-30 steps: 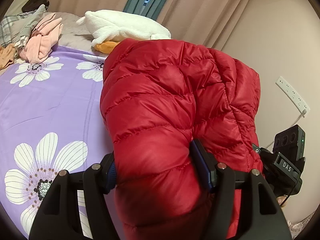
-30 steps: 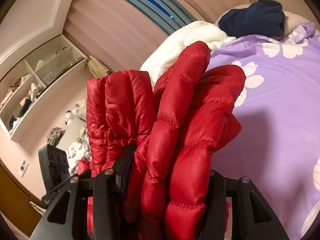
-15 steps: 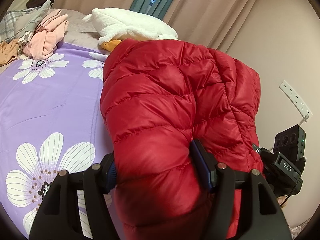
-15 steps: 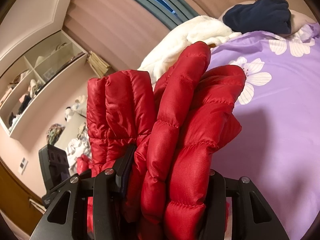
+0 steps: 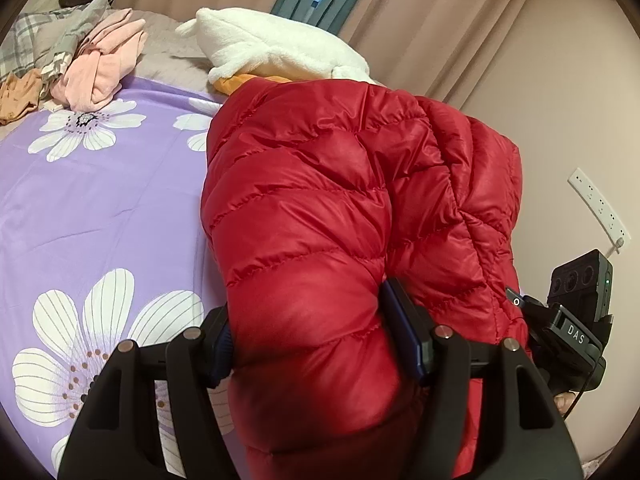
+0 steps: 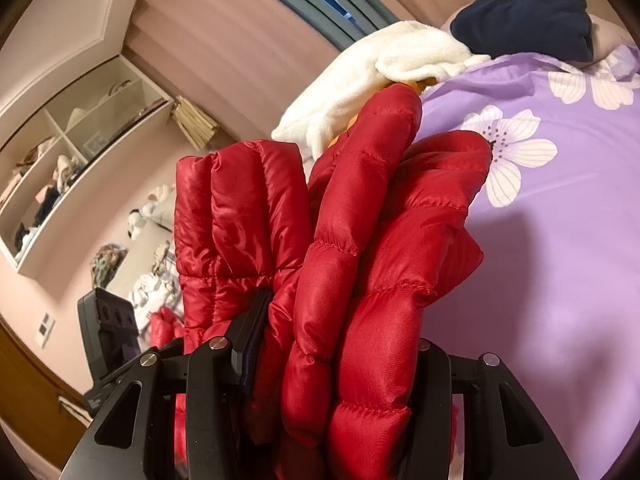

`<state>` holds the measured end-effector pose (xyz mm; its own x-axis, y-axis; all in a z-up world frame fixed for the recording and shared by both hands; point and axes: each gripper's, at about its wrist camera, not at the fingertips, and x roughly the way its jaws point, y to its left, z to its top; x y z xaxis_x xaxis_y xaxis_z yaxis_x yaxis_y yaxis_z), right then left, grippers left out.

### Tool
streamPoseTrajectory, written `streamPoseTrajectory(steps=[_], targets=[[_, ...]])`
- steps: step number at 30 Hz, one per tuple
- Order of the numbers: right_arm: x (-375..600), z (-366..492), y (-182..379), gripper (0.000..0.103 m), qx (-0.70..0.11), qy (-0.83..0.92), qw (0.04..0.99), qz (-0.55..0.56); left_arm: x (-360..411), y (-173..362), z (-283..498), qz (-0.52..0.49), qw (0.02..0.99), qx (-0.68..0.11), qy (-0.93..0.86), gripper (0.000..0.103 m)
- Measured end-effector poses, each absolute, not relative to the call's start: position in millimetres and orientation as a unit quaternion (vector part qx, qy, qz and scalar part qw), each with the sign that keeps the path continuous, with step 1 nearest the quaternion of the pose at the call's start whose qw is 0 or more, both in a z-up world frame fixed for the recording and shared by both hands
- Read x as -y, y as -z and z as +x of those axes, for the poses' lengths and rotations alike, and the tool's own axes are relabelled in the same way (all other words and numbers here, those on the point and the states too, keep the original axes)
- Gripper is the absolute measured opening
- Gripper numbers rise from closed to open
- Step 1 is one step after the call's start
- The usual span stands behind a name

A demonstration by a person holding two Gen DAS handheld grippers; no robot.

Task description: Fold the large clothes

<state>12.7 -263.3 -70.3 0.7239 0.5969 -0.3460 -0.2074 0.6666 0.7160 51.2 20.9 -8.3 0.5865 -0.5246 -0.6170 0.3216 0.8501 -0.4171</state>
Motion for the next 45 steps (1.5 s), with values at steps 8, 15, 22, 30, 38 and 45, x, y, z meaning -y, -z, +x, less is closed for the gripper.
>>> streamPoseTrajectory(steps=[8, 15, 22, 30, 38, 45], targets=[[255, 22, 71, 0.049, -0.296, -0.233, 0.863, 0.336, -26, 13, 62, -0.135, 0.880, -0.391, 0.235, 0.065], [244, 30, 71, 0.049, -0.300, -0.234, 0.863, 0.334, -34, 19, 79, -0.140, 0.878, -0.395, 0.230, 0.065], [238, 36, 71, 0.049, -0.303, -0.230, 0.863, 0.334, -38, 26, 97, -0.140, 0.878, -0.396, 0.230, 0.065], [231, 43, 71, 0.049, -0.307, -0.228, 0.863, 0.331, -41, 32, 110, -0.143, 0.876, -0.400, 0.227, 0.065], [228, 49, 75, 0.049, -0.316, -0.226, 0.858, 0.336, -42, 41, 119, -0.142, 0.873, -0.409, 0.223, 0.065], [227, 51, 79, 0.049, -0.321, -0.223, 0.855, 0.340, -42, 46, 120, -0.139, 0.873, -0.413, 0.220, 0.065]])
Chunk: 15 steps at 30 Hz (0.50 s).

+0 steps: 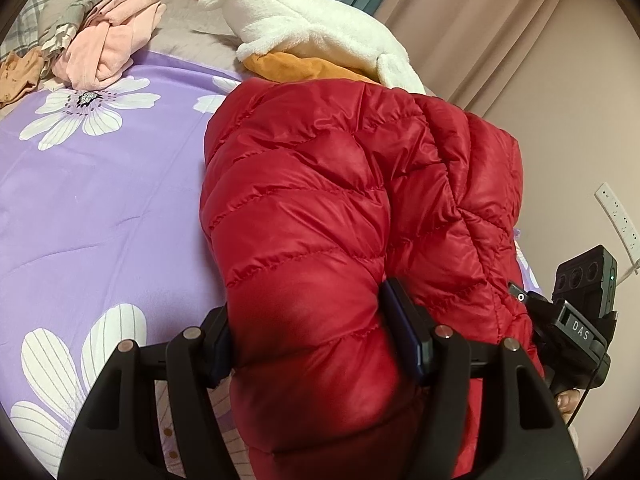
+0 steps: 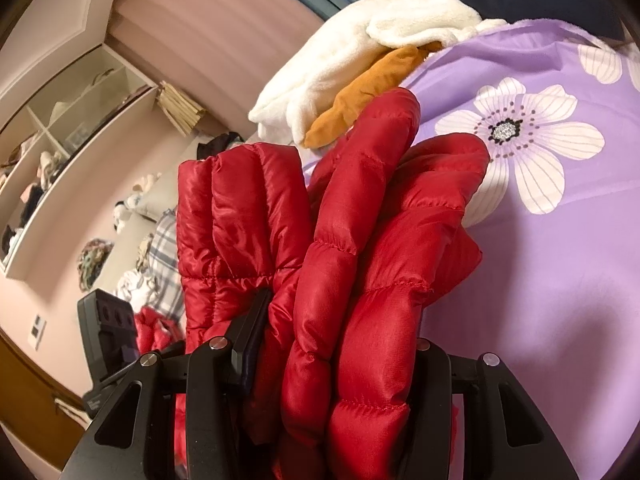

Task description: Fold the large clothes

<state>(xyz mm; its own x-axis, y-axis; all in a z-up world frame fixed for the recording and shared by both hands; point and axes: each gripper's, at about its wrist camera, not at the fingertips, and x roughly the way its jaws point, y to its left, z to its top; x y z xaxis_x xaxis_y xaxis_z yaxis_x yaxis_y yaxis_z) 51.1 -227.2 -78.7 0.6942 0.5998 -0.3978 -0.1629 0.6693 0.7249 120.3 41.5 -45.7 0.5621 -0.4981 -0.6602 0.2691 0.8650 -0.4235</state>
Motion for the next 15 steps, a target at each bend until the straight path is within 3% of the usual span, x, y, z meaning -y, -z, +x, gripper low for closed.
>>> streamPoseTrajectory(steps=[15], targets=[[228, 47, 92, 0.049, -0.340, -0.202, 0.852, 0.342, -40, 52, 119, -0.119, 0.874, -0.422, 0.209, 0.066]])
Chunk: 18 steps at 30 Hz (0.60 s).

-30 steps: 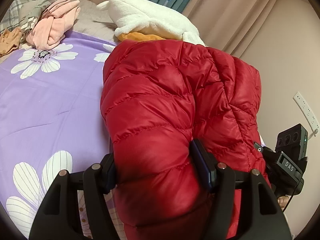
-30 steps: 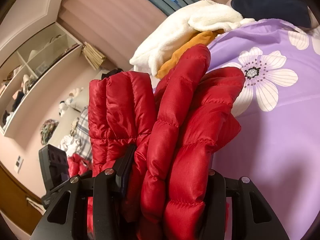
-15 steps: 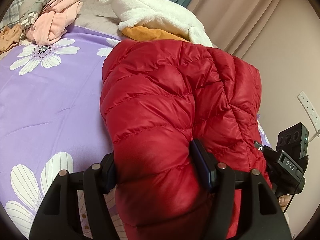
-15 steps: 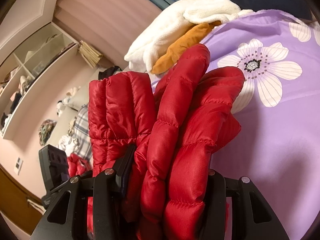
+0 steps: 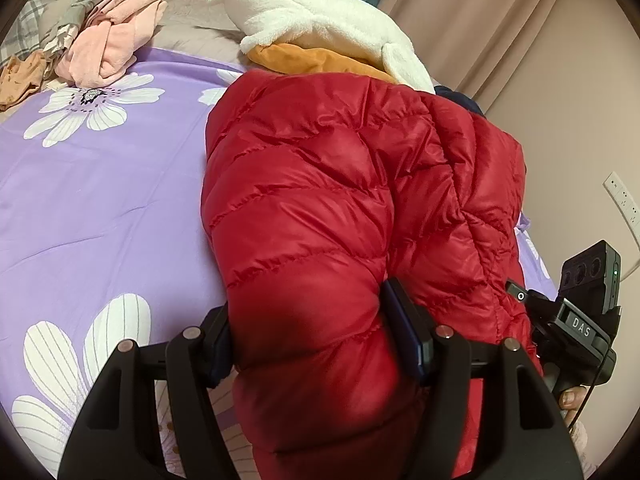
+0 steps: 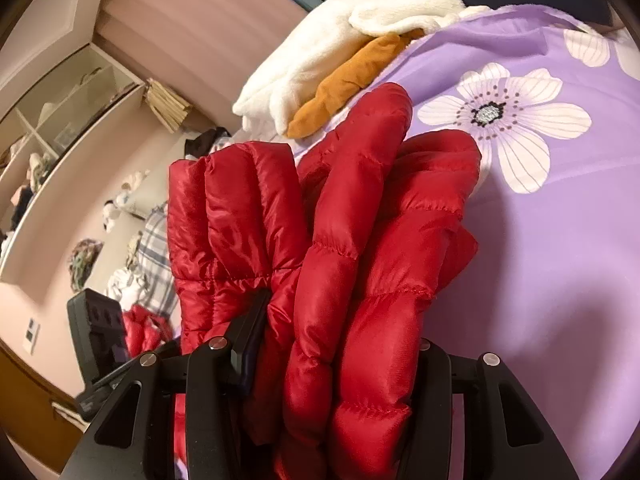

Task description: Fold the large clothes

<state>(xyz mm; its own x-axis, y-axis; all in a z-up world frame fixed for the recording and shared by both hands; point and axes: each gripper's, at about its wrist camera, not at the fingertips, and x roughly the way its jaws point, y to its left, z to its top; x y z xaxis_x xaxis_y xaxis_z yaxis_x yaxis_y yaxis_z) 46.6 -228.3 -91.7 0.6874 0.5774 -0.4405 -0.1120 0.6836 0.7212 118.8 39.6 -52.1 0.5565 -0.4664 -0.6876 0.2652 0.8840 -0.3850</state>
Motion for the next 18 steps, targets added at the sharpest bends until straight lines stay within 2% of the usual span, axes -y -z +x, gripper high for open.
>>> streamPoseTrajectory(steps=[18], targets=[[235, 39, 105, 0.052, -0.360, -0.167, 0.849, 0.350, -36, 57, 117, -0.091, 0.879, -0.427, 0.192, 0.071]])
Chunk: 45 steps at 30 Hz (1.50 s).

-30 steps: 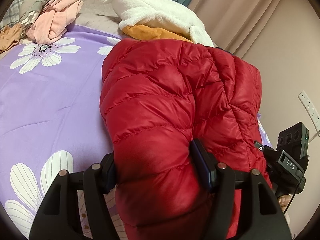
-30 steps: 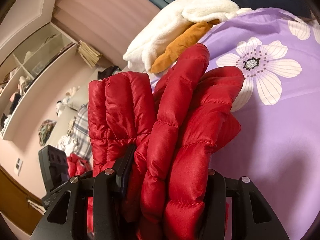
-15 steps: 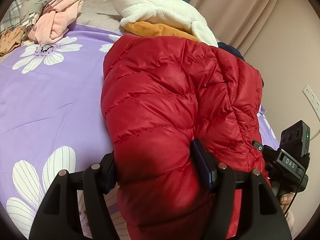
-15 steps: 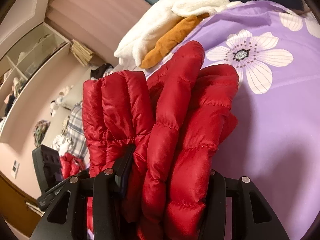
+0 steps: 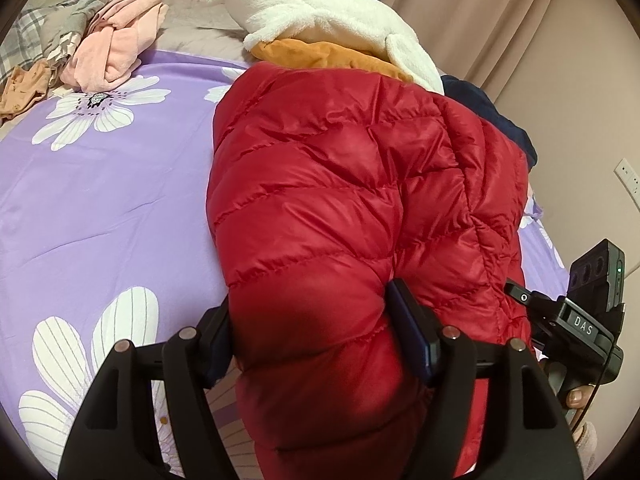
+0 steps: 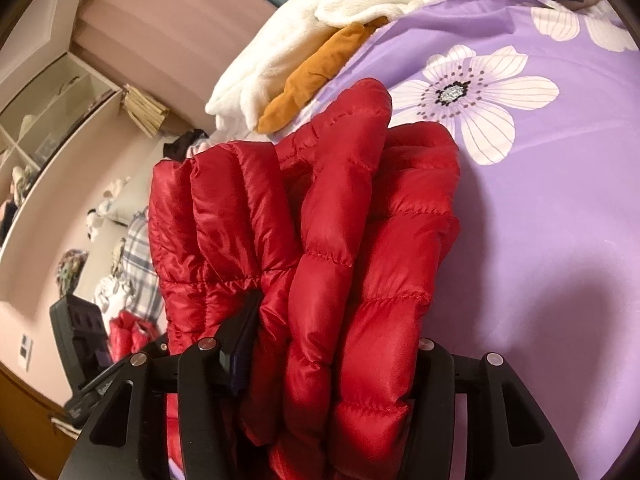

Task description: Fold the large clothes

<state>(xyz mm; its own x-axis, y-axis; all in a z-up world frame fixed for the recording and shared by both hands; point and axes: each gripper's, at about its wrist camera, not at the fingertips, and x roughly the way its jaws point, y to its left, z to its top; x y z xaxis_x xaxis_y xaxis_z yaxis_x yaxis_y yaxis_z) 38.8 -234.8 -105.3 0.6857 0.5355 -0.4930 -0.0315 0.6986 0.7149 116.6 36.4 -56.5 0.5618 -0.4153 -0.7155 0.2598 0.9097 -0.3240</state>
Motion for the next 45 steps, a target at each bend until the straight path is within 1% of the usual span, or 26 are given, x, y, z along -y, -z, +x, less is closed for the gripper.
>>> streamPoseTrajectory(steps=[16, 21, 29, 32, 36, 41, 44, 45], targets=[[233, 34, 104, 0.055, -0.370, -0.148, 0.853, 0.337, -36, 56, 107, -0.074, 0.885, -0.426, 0.174, 0.072], [235, 30, 97, 0.062, -0.375, -0.132, 0.856, 0.330, -34, 52, 101, -0.062, 0.888, -0.426, 0.163, 0.072], [239, 10, 70, 0.063, -0.345, -0.084, 0.892, 0.280, -32, 46, 90, -0.035, 0.896, -0.419, 0.142, 0.072], [233, 2, 53, 0.063, -0.315, -0.063, 0.916, 0.240, -32, 45, 86, -0.029, 0.897, -0.417, 0.140, 0.072], [219, 2, 32, 0.063, -0.281, -0.083, 0.934, 0.204, -28, 43, 80, -0.017, 0.897, -0.418, 0.144, 0.069], [191, 17, 24, 0.063, -0.284, -0.132, 0.934, 0.174, -24, 41, 73, -0.008, 0.895, -0.418, 0.155, 0.063], [175, 25, 25, 0.054, -0.286, -0.160, 0.931, 0.164, -22, 41, 69, 0.004, 0.896, -0.415, 0.157, 0.060], [171, 27, 26, 0.048, -0.288, -0.161, 0.931, 0.156, -21, 42, 68, 0.009, 0.896, -0.415, 0.158, 0.059]])
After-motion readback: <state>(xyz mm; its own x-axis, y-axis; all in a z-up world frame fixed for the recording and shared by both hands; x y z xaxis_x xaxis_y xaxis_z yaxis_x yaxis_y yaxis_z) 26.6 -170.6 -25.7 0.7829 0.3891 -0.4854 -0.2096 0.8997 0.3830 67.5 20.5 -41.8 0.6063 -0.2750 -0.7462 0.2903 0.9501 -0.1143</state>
